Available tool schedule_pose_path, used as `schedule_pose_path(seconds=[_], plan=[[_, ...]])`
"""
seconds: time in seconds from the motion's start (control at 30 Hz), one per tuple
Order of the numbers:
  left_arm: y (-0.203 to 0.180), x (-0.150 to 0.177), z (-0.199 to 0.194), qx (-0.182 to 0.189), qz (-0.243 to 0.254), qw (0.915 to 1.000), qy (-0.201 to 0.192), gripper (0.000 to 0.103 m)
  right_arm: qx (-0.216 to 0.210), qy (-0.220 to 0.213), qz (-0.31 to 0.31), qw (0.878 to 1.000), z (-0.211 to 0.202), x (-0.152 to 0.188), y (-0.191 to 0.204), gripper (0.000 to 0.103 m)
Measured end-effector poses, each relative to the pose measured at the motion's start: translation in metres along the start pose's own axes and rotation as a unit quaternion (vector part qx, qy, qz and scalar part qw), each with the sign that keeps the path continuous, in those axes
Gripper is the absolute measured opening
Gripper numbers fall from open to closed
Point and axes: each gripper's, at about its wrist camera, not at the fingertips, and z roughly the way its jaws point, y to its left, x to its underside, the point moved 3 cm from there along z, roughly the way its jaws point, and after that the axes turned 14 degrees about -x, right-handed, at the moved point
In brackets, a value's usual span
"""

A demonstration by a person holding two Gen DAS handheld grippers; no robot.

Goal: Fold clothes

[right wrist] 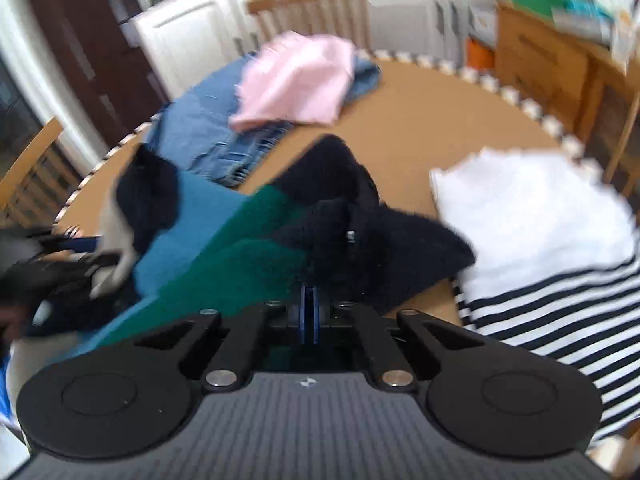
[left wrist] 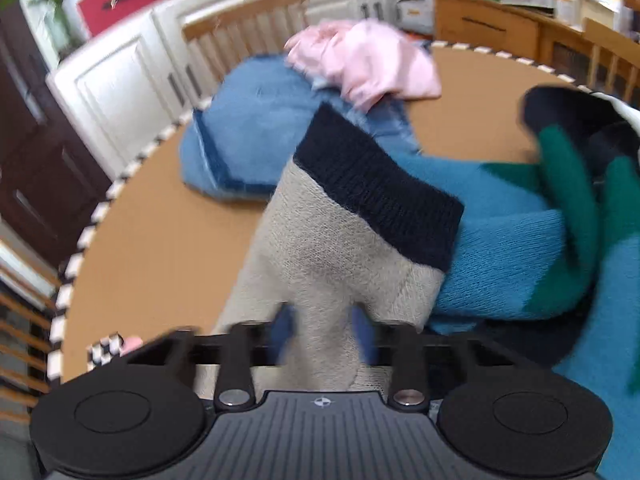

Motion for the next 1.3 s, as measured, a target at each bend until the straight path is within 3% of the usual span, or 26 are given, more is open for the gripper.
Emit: schedule_pose_path(seconds=[0.1,0.2,0.33,0.4,0.47,0.57,0.63,0.67,0.77,0.83,1.0,1.07,1.1,1.13,1.2,1.23,1.3], plan=[[0.012,0.004,0.011,-0.024,-0.034,0.9991,0.001,0.016,0.012,0.022,-0.004,1.000,-0.043,0.018,0.003,0.003],[0.041,0.008,0.010,-0.069,-0.069,0.9952,-0.006,0.012,0.038,0.076,0.026,0.996,-0.062,0.054,-0.007,0.003],[0.089,0.008,0.016,-0.116,-0.114,0.9866,0.005,0.010,-0.001,0.136,0.113,0.984,-0.064,0.104,-0.007,0.000],[0.111,0.003,0.020,-0.150,-0.123,0.9809,0.010,0.007,-0.025,0.182,0.125,0.975,-0.058,0.121,0.000,0.000],[0.129,0.002,0.023,-0.132,-0.136,0.9816,0.024,0.007,-0.011,0.205,0.104,0.973,-0.055,0.123,0.002,0.006],[0.147,0.001,0.019,-0.102,-0.142,0.9845,0.019,0.014,0.029,0.150,0.075,0.985,-0.068,0.087,-0.007,0.018],[0.149,0.001,0.010,-0.078,-0.138,0.9874,-0.003,0.027,0.052,0.072,0.062,0.994,-0.075,0.051,-0.015,0.055],[0.146,0.001,0.007,-0.061,-0.137,0.9887,-0.009,0.033,0.055,0.043,0.055,0.996,-0.071,0.034,-0.019,0.059],[0.122,-0.005,0.010,-0.008,-0.126,0.9919,-0.008,0.042,0.051,0.006,0.046,0.998,-0.035,-0.005,-0.032,0.059],[0.104,-0.007,0.009,0.002,-0.112,0.9936,-0.013,0.048,0.051,0.022,0.057,0.997,0.000,-0.019,-0.043,0.059],[0.078,-0.006,0.010,0.005,-0.104,0.9943,-0.021,0.080,0.043,0.073,0.172,0.981,0.046,-0.013,-0.064,0.058],[0.072,-0.004,0.017,0.011,-0.106,0.9941,-0.017,0.080,0.053,0.086,0.181,0.978,0.056,-0.002,-0.059,0.042],[0.068,-0.003,0.023,0.018,-0.107,0.9941,-0.012,0.076,0.044,0.085,0.179,0.979,0.059,0.000,-0.056,0.013],[0.065,-0.002,0.029,0.026,-0.105,0.9941,-0.010,0.069,0.027,0.080,0.178,0.980,0.060,0.001,-0.053,0.006],[0.062,0.000,0.038,0.027,-0.095,0.9951,-0.001,0.022,0.019,0.065,0.152,0.986,0.057,-0.005,-0.045,0.006],[0.066,-0.001,0.039,0.028,-0.103,0.9943,-0.003,0.016,0.020,0.051,0.128,0.990,0.053,-0.013,-0.041,0.005],[0.079,-0.004,0.039,0.033,-0.130,0.9909,-0.015,0.013,0.015,0.017,0.093,0.995,0.040,-0.039,-0.035,0.005]])
